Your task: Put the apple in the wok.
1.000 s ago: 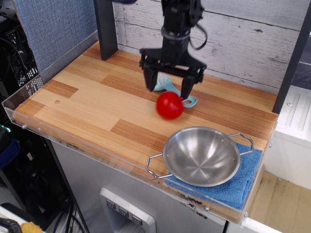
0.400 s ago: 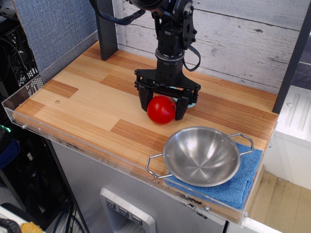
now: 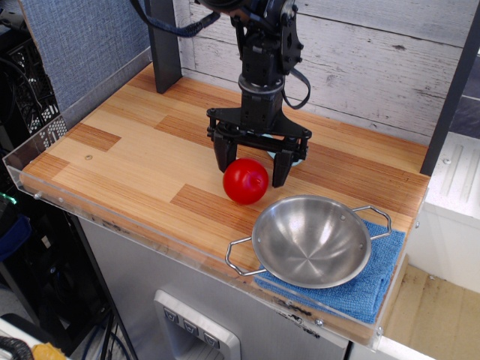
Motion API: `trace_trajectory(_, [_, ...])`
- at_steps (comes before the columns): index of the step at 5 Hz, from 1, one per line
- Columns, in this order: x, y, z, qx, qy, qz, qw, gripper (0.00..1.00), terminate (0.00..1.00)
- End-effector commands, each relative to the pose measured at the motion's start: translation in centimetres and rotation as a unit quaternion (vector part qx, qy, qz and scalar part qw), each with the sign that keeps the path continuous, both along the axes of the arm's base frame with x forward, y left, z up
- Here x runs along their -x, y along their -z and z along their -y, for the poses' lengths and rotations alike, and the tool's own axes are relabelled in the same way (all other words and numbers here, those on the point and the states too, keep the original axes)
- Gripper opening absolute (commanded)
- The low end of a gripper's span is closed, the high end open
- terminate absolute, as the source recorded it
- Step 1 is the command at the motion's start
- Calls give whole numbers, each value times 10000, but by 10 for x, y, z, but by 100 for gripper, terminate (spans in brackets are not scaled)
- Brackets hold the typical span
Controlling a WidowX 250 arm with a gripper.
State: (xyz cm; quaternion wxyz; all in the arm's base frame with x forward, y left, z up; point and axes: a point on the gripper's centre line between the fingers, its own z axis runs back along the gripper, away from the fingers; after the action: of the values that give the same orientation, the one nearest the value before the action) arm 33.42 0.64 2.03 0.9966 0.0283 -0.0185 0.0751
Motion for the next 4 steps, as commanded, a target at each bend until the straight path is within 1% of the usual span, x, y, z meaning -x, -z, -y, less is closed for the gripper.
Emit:
trace_trajectory(1, [-6,-21,5,-59,80,308,9995,0,0])
trace_trajectory(2, [-7,-22,3,-52,65,276,9996,0,0])
trace_trajectory(3, [-7,-25,0,-13,-81,173,9998,100,0])
trace_trajectory(4, [-5,-28,-2,35,-92,162,9998,100,0])
